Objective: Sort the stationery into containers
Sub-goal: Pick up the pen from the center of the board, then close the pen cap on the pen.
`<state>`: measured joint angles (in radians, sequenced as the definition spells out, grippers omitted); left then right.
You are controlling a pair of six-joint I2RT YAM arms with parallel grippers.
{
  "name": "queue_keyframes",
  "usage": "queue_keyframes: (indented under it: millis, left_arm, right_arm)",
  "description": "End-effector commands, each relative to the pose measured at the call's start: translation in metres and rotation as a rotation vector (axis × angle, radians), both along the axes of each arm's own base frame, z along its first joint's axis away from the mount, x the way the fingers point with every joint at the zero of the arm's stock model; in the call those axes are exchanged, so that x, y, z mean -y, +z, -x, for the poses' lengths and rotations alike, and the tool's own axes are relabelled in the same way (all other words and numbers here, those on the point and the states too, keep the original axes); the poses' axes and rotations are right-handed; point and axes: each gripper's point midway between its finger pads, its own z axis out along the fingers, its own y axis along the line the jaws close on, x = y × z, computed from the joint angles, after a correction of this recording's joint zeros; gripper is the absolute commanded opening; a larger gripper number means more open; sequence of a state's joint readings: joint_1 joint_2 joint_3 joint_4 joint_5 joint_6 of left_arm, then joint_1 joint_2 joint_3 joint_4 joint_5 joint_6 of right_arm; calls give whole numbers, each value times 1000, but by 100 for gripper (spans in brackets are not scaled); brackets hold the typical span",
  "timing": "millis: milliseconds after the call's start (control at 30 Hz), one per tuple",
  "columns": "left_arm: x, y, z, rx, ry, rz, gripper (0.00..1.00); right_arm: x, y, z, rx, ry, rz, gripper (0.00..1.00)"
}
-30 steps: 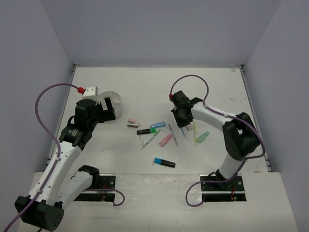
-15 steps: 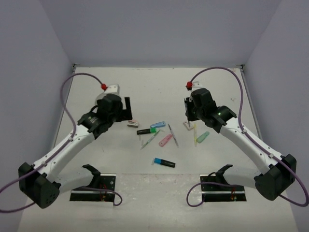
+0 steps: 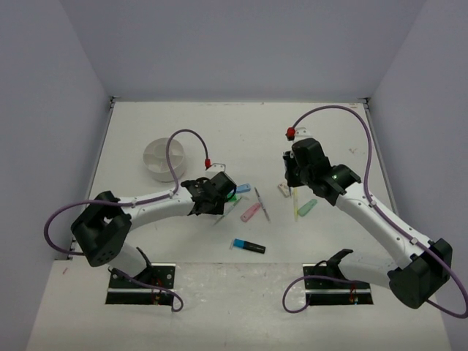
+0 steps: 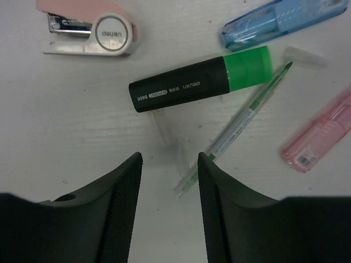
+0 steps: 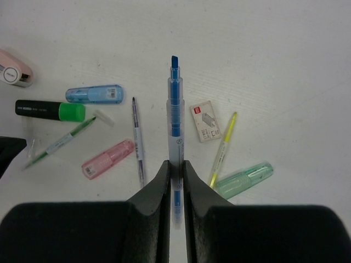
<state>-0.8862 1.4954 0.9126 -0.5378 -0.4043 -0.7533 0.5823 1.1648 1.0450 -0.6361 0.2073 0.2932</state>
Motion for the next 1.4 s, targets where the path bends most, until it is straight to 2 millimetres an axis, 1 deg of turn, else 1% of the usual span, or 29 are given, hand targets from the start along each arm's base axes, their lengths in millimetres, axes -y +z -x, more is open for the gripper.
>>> queue_keyframes:
  millis: [0,133,233,300,333,467,633,733,833,867,900,1067,1167,1233,1300,1333,1367]
  left_arm:
    - [17,-9,2,-5,19,62,40]
    - [18,-14,5,-17,12,54,39]
    - [17,-21,9,-29,11,51,35]
    - [15,-28,11,-41,15,40,29]
    - [13,-32,13,-48,17,32,29]
    - [11,-36,12,-40,30,29,29]
    - [16,-42,9,-45,18,19,28]
    - [15,-47,9,-53,14,7,22]
    - [15,-51,11,-61,11,9,20]
    - [14,-52,12,-63,11,7,18]
    - [15,-53,13,-69,10,8,10]
    - [15,-55,16,-82,7,14,0]
    - [19,-46,14,-72,-1,34,0]
    - [23,-31,9,-47,-9,49,0]
    - [28,-3,-4,18,-12,65,0]
    - [30,15,-12,62,-14,72,0]
    - [37,42,-26,131,-20,85,0]
  right_arm:
    - [-1,4,1,18,-1,-21,0]
    - [-2,1,2,6,11,-14,0]
    - [-3,-2,0,0,11,-8,0]
    - [-3,-2,0,0,14,-7,0]
    - [-3,-2,0,-2,15,-5,0]
    - [-4,-3,1,-5,23,-6,0]
    - [-6,-3,2,-11,36,-12,0]
    - [-6,-4,3,-15,38,-9,0]
    - [-5,-4,4,-15,39,-5,0]
    - [-5,-4,4,-16,39,-5,0]
    - [-5,-4,4,-16,39,-7,0]
    - [-7,-2,4,-16,42,-13,0]
    - [-10,0,6,-18,53,-33,0]
    - [-17,7,6,5,72,-80,0]
    - [-28,18,11,39,120,-159,0]
    - [-35,22,16,59,155,-209,0]
    - [-47,30,22,89,215,-287,0]
